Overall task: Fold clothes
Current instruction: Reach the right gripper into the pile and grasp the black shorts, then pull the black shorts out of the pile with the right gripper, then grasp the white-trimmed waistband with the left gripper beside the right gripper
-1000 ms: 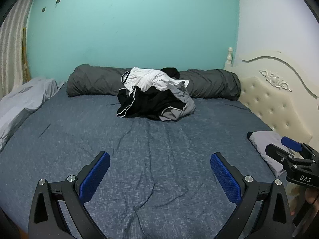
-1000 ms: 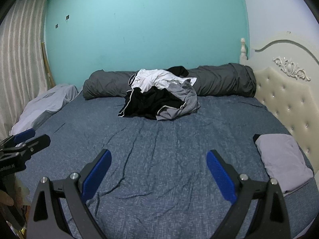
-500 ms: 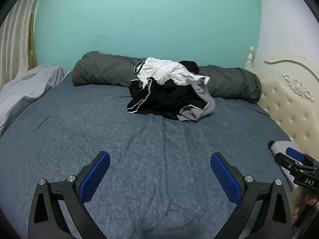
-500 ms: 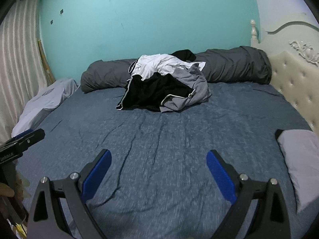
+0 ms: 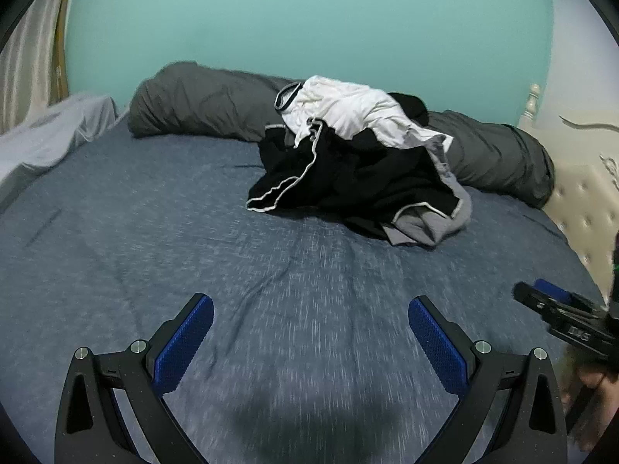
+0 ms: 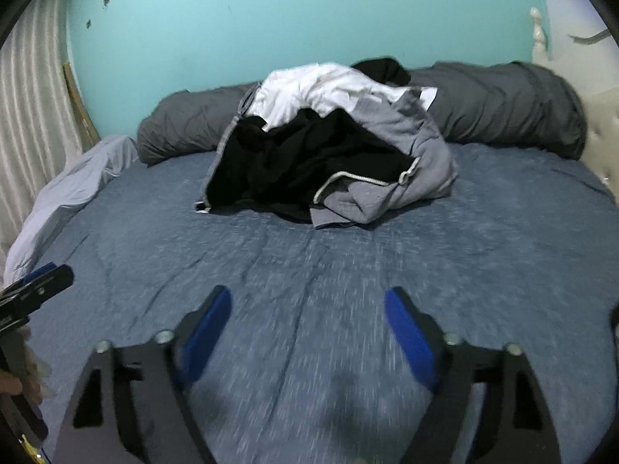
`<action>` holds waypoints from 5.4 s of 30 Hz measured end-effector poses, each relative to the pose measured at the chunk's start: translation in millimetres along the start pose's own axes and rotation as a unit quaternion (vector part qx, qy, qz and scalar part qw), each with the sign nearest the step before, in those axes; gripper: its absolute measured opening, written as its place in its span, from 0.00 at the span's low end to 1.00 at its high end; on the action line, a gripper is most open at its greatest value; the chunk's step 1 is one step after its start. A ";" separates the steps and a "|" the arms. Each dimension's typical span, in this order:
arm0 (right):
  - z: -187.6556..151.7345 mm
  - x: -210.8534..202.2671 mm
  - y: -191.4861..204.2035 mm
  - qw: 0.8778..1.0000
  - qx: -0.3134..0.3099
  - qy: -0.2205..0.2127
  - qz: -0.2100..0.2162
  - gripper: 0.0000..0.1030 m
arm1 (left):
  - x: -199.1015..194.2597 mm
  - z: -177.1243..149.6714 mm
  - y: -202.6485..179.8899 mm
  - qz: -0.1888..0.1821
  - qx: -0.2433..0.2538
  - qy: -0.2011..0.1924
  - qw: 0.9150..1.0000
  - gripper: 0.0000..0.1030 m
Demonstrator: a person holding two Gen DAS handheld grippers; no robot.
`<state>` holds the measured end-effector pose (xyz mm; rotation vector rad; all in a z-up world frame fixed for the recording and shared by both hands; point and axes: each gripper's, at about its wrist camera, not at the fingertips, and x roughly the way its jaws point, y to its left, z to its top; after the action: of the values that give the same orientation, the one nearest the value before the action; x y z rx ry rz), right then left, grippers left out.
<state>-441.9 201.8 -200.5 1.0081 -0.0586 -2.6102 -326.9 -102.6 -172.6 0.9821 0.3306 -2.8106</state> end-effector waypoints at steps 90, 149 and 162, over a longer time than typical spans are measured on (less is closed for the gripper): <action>-20.0 -207.6 86.7 0.993 -0.014 -0.046 0.111 0.02 | -181.3 -178.1 44.2 -0.067 -0.051 -0.010 0.996 1.00; -245.5 -134.7 -35.7 0.981 0.185 0.014 0.057 0.12 | -71.2 -205.0 -80.4 -0.164 0.112 0.110 0.974 0.85; -247.3 -125.4 -42.6 0.978 0.200 0.019 0.061 0.12 | -43.2 -220.8 -94.4 -0.177 0.122 0.154 0.964 0.74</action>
<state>-205.0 303.6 -311.1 1.1400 -0.6381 -2.5170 -181.5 47.3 -298.8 1.5662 0.2125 -3.0638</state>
